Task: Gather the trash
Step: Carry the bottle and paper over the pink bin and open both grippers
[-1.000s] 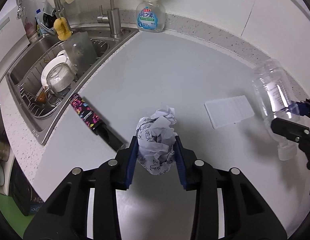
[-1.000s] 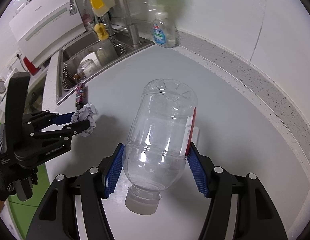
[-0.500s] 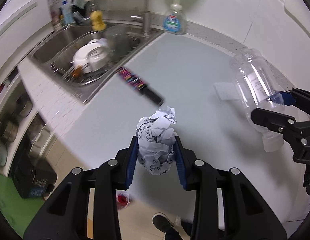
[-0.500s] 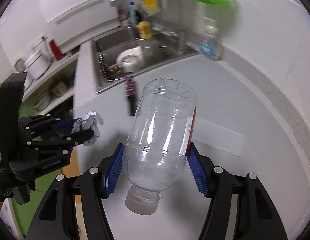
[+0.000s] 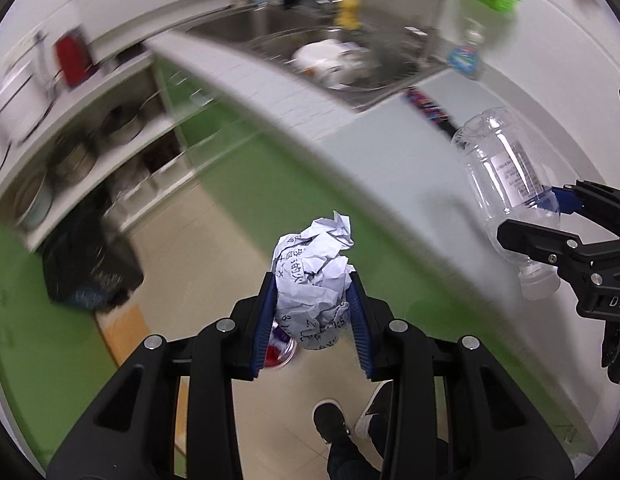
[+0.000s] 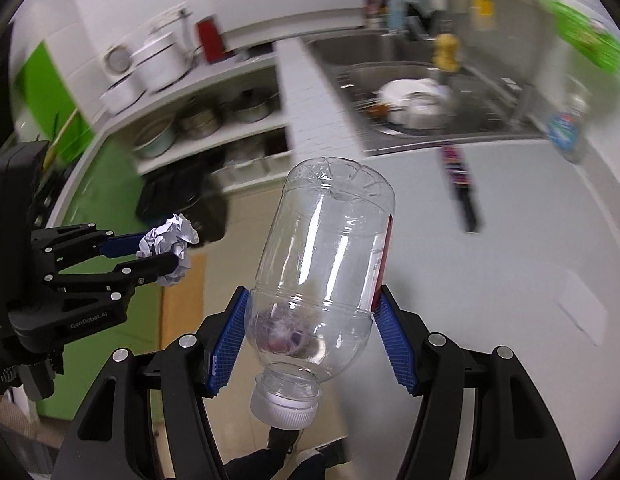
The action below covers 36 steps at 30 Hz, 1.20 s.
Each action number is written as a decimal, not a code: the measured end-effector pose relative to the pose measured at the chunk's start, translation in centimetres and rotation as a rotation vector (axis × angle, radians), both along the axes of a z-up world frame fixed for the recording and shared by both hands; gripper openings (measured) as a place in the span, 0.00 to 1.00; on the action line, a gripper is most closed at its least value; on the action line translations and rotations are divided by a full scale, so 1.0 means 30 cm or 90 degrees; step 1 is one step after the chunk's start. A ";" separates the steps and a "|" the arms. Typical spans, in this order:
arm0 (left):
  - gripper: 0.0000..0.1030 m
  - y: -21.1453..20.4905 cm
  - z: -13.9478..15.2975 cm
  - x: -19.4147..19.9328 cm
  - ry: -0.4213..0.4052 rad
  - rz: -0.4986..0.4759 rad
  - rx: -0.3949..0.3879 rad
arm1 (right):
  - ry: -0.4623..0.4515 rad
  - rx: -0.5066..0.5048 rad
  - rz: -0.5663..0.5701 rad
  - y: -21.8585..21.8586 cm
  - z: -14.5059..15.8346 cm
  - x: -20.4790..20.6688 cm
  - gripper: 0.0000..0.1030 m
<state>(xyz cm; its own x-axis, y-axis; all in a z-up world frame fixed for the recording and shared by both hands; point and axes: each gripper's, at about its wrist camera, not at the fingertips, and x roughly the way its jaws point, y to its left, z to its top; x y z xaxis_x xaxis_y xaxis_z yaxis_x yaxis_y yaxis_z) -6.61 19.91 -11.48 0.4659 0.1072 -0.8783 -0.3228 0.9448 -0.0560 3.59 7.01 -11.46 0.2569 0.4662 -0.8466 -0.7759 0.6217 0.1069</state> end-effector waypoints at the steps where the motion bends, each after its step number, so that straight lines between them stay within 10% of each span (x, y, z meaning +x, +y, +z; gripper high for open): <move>1: 0.34 0.040 -0.023 -0.042 0.005 0.020 -0.005 | 0.004 -0.004 0.012 0.032 -0.015 -0.017 0.60; 11: 0.34 0.286 -0.340 -0.256 0.061 0.140 -0.054 | 0.049 -0.067 0.127 0.346 -0.329 -0.153 0.60; 26: 0.34 0.480 -1.079 -0.350 0.101 0.229 -0.117 | 0.139 -0.193 0.228 0.694 -1.372 -0.174 0.60; 34: 0.34 0.519 -1.346 -0.367 0.112 0.244 -0.139 | 0.145 -0.215 0.235 0.756 -1.692 -0.149 0.62; 36: 0.34 0.514 -1.385 -0.363 0.115 0.244 -0.140 | 0.141 -0.221 0.233 0.757 -1.745 -0.144 0.78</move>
<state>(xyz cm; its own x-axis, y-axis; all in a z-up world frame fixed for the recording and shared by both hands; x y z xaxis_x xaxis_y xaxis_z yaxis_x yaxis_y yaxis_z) -17.49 35.34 -53.02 0.2665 0.0433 -0.9629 -0.6684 0.7281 -0.1522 -0.75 29.73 -63.82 -0.0711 0.1753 -0.9819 -0.9304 0.3433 0.1286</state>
